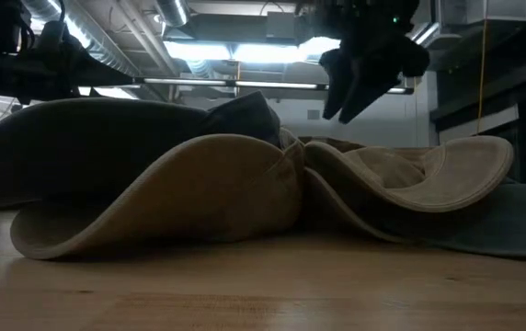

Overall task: Pick & Place hat
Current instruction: Put the right brown cap into the orange bin

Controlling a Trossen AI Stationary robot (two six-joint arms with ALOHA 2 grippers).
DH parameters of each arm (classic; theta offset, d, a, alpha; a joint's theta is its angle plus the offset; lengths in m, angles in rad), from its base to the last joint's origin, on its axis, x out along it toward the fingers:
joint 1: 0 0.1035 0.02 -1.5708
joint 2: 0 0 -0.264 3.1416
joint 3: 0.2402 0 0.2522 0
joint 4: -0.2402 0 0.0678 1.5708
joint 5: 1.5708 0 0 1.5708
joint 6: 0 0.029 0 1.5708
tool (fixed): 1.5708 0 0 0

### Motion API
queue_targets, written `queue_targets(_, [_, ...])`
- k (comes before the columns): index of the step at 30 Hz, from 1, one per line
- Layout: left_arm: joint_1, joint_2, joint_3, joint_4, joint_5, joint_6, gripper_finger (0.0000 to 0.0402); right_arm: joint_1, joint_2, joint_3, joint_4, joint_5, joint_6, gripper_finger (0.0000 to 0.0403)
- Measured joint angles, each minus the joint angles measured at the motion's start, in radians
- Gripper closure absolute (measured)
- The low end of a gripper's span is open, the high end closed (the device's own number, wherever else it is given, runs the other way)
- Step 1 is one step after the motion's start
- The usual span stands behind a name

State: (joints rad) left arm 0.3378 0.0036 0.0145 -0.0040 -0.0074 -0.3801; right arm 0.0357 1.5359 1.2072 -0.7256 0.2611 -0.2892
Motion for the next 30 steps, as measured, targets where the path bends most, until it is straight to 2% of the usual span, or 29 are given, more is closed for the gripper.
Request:
queue_targets(10, [0.0,0.0,0.0,0.0,0.0,0.0,0.0119,-0.027,0.0,-0.142,0.209,0.025,-0.004,0.013])
queue_targets(16, [0.0,0.0,0.0,0.0,0.0,0.0,0.0119,-0.067,0.0,-0.164,0.212,0.044,-0.007,0.0148])
queue_targets(20, [0.0,0.0,0.0,0.0,0.0,0.0,0.0119,-0.088,0.0,-0.164,0.213,0.043,-0.006,0.0206])
queue_targets(28, [0.0,0.0,0.0,0.0,0.0,0.0,0.0119,-0.101,0.0,-0.164,0.213,0.042,0.083,0.0367])
queue_targets(30, [0.0,0.0,0.0,0.0,0.0,0.0,0.0119,-0.101,0.0,-0.164,0.213,0.041,0.101,0.0387])
